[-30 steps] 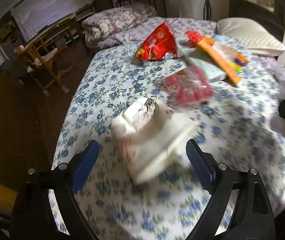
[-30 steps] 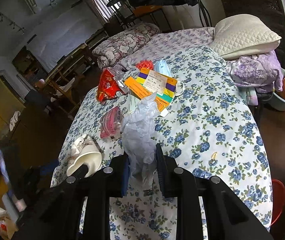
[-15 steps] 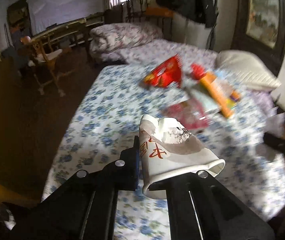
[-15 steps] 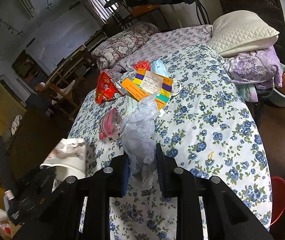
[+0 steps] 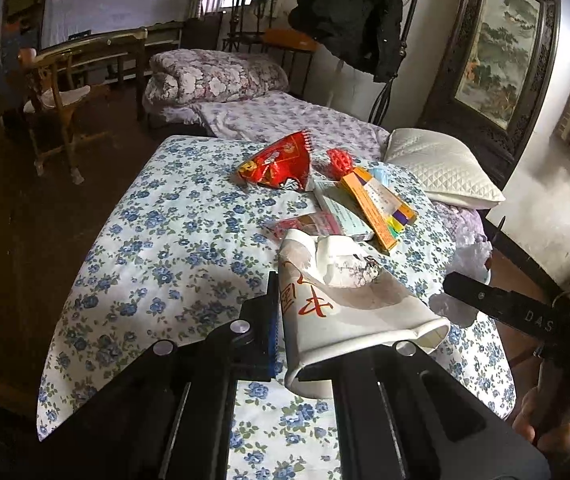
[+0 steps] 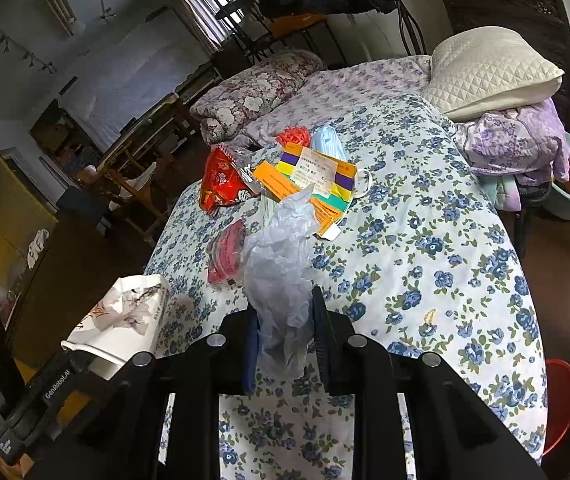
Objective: Collect trash
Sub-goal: 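Lift the bag and paper cup and carry both over the red wastebasket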
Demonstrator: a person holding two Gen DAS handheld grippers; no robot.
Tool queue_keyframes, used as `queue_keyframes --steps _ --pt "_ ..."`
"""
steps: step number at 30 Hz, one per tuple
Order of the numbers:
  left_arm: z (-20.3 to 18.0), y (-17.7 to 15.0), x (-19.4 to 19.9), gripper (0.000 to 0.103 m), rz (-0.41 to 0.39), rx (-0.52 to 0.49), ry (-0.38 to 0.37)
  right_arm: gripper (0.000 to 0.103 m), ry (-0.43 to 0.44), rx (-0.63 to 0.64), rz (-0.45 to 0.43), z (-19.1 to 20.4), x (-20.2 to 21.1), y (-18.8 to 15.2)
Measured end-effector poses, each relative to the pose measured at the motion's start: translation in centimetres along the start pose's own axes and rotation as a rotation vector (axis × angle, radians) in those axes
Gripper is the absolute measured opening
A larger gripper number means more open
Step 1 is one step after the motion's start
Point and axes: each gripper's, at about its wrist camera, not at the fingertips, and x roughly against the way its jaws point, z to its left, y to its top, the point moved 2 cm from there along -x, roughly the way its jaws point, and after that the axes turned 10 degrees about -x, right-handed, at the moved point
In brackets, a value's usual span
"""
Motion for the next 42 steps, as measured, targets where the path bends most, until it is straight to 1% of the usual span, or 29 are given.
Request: queue_keyframes --steps 4,6,9,13,15,18,22,23,27,29,32,35,38,42 --pt "-0.7 0.2 0.4 0.006 -0.015 -0.011 -0.009 0.024 -0.006 0.0 -0.019 0.0 0.3 0.1" --pt "-1.0 0.3 0.4 0.006 -0.01 -0.008 -0.023 0.024 -0.006 -0.003 -0.058 0.1 1.1 0.3" --pt "-1.7 0.4 0.8 0.006 -0.007 -0.016 -0.029 0.024 -0.008 -0.012 -0.09 0.0 2.6 0.5" --pt "-3.4 1.0 2.0 0.006 -0.02 -0.033 -0.064 0.023 -0.012 -0.014 -0.118 -0.8 6.0 0.2" --pt "-4.4 1.3 2.5 0.006 -0.024 -0.038 -0.09 0.023 -0.03 -0.01 -0.132 -1.9 8.3 -0.5" --pt "-7.2 1.7 3.0 0.006 -0.02 -0.066 -0.139 0.023 -0.067 -0.014 -0.154 -4.1 11.8 -1.5" --pt "-12.3 1.7 3.7 0.006 -0.014 -0.139 -0.21 0.024 -0.138 -0.018 -0.181 -7.4 16.1 -2.9" --pt "-13.3 1.7 3.8 0.006 -0.014 -0.152 -0.224 0.024 -0.166 -0.021 -0.185 -8.7 17.3 -3.5" --pt "-19.3 1.4 4.1 0.006 0.004 -0.218 -0.299 0.023 -0.261 -0.04 -0.188 -13.0 20.6 -5.1" --pt "-22.3 1.1 4.1 0.006 0.014 -0.254 -0.336 0.024 -0.298 -0.057 -0.185 -15.0 21.6 -5.9" --pt "-27.3 0.1 3.6 0.006 0.054 -0.298 -0.411 0.024 -0.352 -0.096 -0.177 -18.4 22.7 -7.2" --pt "-31.5 -1.1 2.6 0.006 0.111 -0.341 -0.463 0.023 -0.395 -0.147 -0.165 -21.6 23.1 -8.5" --pt "-36.1 -3.0 1.0 0.006 0.177 -0.397 -0.49 0.023 -0.421 -0.225 -0.153 -25.1 23.4 -9.8" --pt "-39.5 -5.2 -0.9 0.006 0.232 -0.425 -0.503 0.023 -0.453 -0.32 -0.142 -29.4 23.6 -11.2"
